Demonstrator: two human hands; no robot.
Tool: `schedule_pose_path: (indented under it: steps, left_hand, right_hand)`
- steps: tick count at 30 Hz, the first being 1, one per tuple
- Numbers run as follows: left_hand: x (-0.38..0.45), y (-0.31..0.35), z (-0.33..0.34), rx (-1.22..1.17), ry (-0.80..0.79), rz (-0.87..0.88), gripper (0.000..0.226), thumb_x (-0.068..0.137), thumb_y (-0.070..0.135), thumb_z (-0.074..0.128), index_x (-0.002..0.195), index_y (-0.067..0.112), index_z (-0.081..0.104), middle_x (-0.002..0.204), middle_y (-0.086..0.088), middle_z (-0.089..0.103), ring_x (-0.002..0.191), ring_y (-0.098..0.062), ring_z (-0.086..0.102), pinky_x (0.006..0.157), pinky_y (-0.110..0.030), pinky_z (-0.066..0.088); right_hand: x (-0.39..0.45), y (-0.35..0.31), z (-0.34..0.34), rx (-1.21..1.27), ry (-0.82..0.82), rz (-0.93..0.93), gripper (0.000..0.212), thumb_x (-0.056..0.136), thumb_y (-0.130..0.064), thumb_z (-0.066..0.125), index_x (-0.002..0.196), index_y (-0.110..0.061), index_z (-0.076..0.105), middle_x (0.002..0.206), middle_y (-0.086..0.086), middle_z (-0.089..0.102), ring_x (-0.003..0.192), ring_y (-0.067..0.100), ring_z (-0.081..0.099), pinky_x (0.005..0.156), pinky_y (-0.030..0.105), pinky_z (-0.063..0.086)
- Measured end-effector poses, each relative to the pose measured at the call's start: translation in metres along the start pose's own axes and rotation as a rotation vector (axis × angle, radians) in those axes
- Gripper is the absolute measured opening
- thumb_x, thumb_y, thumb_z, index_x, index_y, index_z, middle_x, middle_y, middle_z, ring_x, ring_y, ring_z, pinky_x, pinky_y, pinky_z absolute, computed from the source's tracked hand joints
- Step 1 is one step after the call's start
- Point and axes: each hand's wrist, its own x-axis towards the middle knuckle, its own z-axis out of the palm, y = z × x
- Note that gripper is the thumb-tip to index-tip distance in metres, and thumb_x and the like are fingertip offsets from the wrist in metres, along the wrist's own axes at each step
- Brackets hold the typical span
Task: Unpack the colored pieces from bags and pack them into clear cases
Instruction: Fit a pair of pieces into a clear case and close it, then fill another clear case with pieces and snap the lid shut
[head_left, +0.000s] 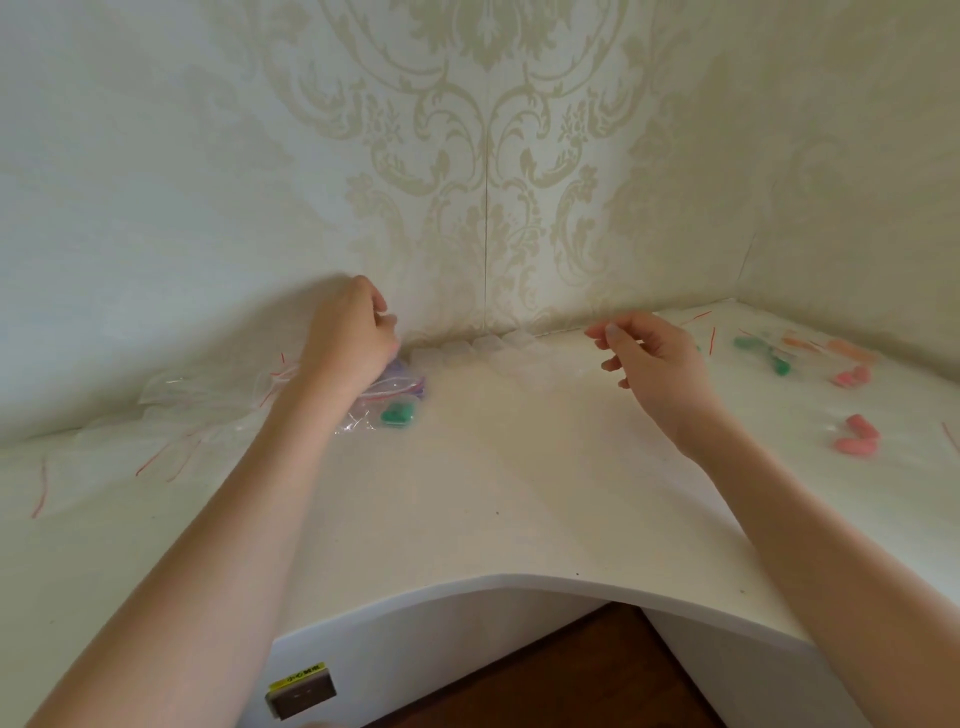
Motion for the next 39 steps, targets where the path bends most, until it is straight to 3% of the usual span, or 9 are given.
schedule_pose_path:
  steps: [6,11,14,17,20,24,33,36,39]
  left_hand:
    - [-0.005,-0.001,0.006,0.014,-0.042,0.063,0.006,0.079,0.007,0.062,0.081,0.008,0.057,0.053,0.005,0.06,0.054,-0.018,0.054,0.058,-0.029,0.041]
    - [-0.005,0.0,0.006,0.229,-0.176,0.112,0.039,0.084,0.049,0.061,0.066,0.015,0.068,0.063,0.0,0.069,0.07,-0.021,0.066,0.073,-0.035,0.05]
    - [-0.005,0.001,0.0,0.325,-0.366,0.069,0.038,0.07,0.059,0.068,0.101,0.037,0.069,0.077,0.018,0.064,0.103,-0.013,0.058,0.095,-0.037,0.041]
    - [-0.002,0.003,-0.014,0.202,-0.491,-0.025,0.094,0.058,0.041,0.086,0.14,0.034,0.04,0.104,0.011,0.054,0.114,-0.016,0.051,0.097,-0.032,0.042]
    - [0.005,-0.002,-0.03,0.138,-0.434,-0.066,0.079,0.067,0.015,0.085,0.135,0.027,0.047,0.126,-0.005,0.05,0.106,-0.021,0.052,0.087,-0.029,0.043]
    - [0.004,-0.01,-0.04,0.187,-0.163,-0.071,0.043,0.071,-0.002,0.069,0.095,0.033,0.063,0.117,0.001,0.061,0.104,-0.021,0.055,0.093,-0.035,0.041]
    - [-0.007,0.01,-0.028,0.605,0.071,0.001,0.014,0.088,0.029,0.059,0.092,0.022,0.071,0.106,-0.009,0.061,0.113,-0.034,0.042,0.098,-0.046,0.028]
    - [-0.011,0.019,-0.014,0.561,0.172,0.141,0.017,0.086,0.017,0.055,0.092,0.018,0.072,0.101,-0.012,0.061,0.107,-0.036,0.045,0.097,-0.044,0.029]
    - [-0.022,0.031,0.009,0.532,0.121,0.301,0.019,0.084,0.015,0.054,0.091,0.019,0.071,0.099,-0.007,0.064,0.103,-0.032,0.049,0.091,-0.038,0.029]
  right_hand:
    - [0.001,0.001,0.003,0.004,-0.02,0.01,0.022,0.097,-0.014,0.046,0.095,-0.014,0.068,0.084,-0.004,0.064,0.071,0.004,0.057,0.054,0.004,0.04]
    - [0.0,0.001,0.002,-0.017,-0.072,0.02,0.023,0.098,-0.016,0.046,0.096,-0.013,0.069,0.082,-0.001,0.066,0.068,0.005,0.058,0.055,0.005,0.041]
    - [0.0,0.002,0.001,-0.02,-0.079,0.021,0.023,0.098,-0.015,0.046,0.096,-0.012,0.069,0.08,0.0,0.066,0.067,0.006,0.058,0.055,0.005,0.04]
    - [0.0,0.003,0.0,-0.041,-0.08,0.032,0.023,0.098,-0.017,0.046,0.095,-0.014,0.068,0.08,-0.001,0.066,0.067,0.006,0.058,0.055,0.005,0.041]
    - [0.0,0.004,0.001,-0.062,-0.091,0.035,0.023,0.098,-0.018,0.046,0.094,-0.016,0.068,0.08,-0.003,0.066,0.068,0.005,0.058,0.055,0.006,0.04]
    - [0.001,0.004,0.002,-0.088,-0.101,0.039,0.023,0.097,-0.02,0.046,0.094,-0.018,0.068,0.08,-0.005,0.066,0.069,0.005,0.058,0.059,0.012,0.04]
    - [0.008,0.007,-0.013,-0.289,0.115,0.02,0.02,0.095,-0.019,0.048,0.098,-0.019,0.068,0.091,-0.003,0.065,0.077,0.012,0.056,0.067,0.027,0.044]
    - [0.016,0.015,-0.033,-0.585,0.301,0.01,0.028,0.092,-0.02,0.05,0.118,-0.019,0.062,0.121,0.005,0.061,0.108,0.026,0.053,0.088,0.037,0.042]
    - [0.02,0.024,-0.047,-0.776,0.194,0.172,0.05,0.092,-0.028,0.054,0.141,-0.024,0.043,0.148,0.005,0.039,0.135,0.031,0.031,0.107,0.045,0.027]
